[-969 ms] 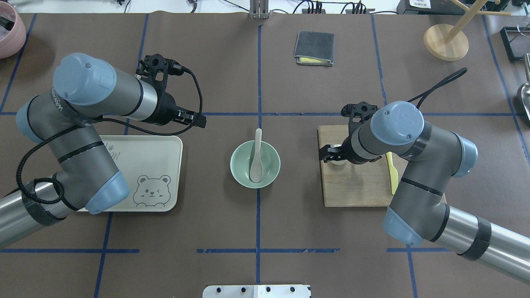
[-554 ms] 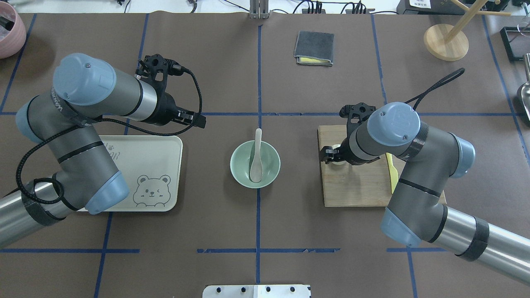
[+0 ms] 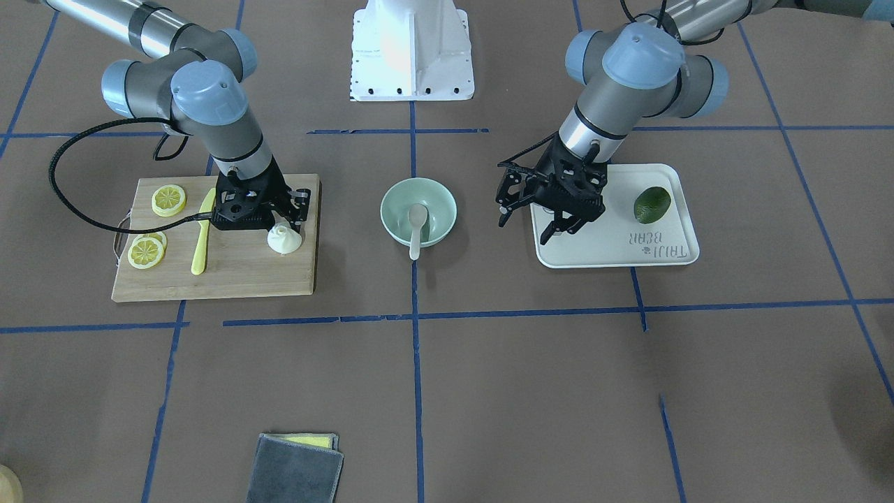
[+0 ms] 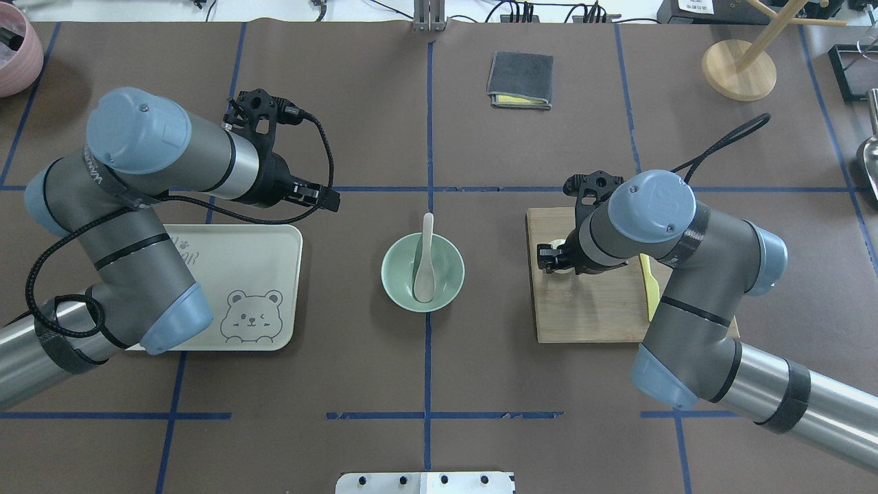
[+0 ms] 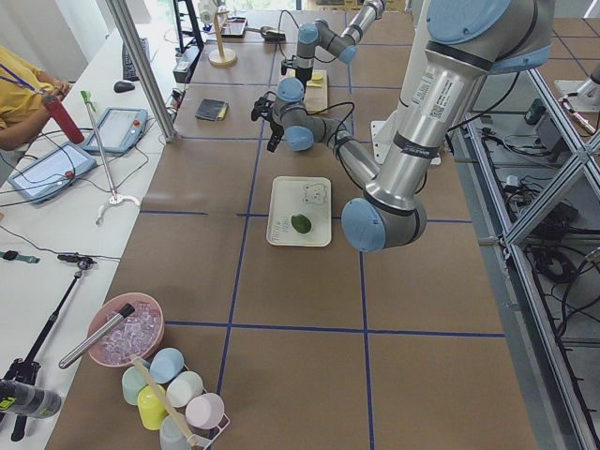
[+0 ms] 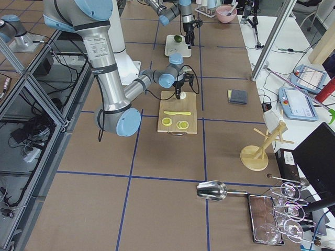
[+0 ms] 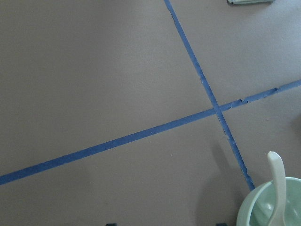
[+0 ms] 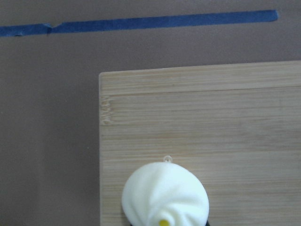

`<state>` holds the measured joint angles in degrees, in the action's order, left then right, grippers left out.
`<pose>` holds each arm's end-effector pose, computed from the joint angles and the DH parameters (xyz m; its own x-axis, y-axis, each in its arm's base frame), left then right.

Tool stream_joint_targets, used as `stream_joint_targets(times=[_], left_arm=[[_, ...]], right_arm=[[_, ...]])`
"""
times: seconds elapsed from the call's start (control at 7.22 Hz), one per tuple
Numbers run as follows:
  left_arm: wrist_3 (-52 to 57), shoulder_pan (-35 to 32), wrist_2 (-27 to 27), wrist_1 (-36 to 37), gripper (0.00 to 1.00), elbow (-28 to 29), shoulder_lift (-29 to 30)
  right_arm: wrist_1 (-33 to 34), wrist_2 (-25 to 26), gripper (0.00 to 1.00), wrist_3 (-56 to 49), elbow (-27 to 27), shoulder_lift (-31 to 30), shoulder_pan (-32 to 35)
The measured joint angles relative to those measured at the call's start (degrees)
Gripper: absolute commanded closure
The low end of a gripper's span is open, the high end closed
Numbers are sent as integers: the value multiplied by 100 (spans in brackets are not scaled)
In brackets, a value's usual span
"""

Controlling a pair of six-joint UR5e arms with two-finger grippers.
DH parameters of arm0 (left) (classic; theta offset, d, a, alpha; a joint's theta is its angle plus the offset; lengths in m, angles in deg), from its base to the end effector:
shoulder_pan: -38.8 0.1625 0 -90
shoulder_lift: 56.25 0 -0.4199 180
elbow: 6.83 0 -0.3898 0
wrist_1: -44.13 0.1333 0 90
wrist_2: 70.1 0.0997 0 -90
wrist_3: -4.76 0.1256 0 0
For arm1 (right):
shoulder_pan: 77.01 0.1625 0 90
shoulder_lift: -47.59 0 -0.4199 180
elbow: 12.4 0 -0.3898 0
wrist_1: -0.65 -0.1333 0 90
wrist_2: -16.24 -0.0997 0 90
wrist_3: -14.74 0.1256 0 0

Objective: Put spoon and bun in bowl

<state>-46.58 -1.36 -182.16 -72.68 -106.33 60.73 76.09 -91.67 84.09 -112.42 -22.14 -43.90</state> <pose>0.4433 -0.4868 0.2682 0.4814 0.3513 -0.8030 0.0519 0.9031 0.4262 -0.4819 -0.4273 0.3742 0.6749 0.0395 0.7368 -0.1070 0.9933 0.0447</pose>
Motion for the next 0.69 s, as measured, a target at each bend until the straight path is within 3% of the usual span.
stream_joint_targets(times=[0.42,0.69], left_arm=[[5,-17,-2,0,24,-48,-3],[32,-122,-27,-1,24,-339,-206]], right_arm=[[88,-8,55,0,-79,89,108],[588,-5,54,119,-138,565,129]])
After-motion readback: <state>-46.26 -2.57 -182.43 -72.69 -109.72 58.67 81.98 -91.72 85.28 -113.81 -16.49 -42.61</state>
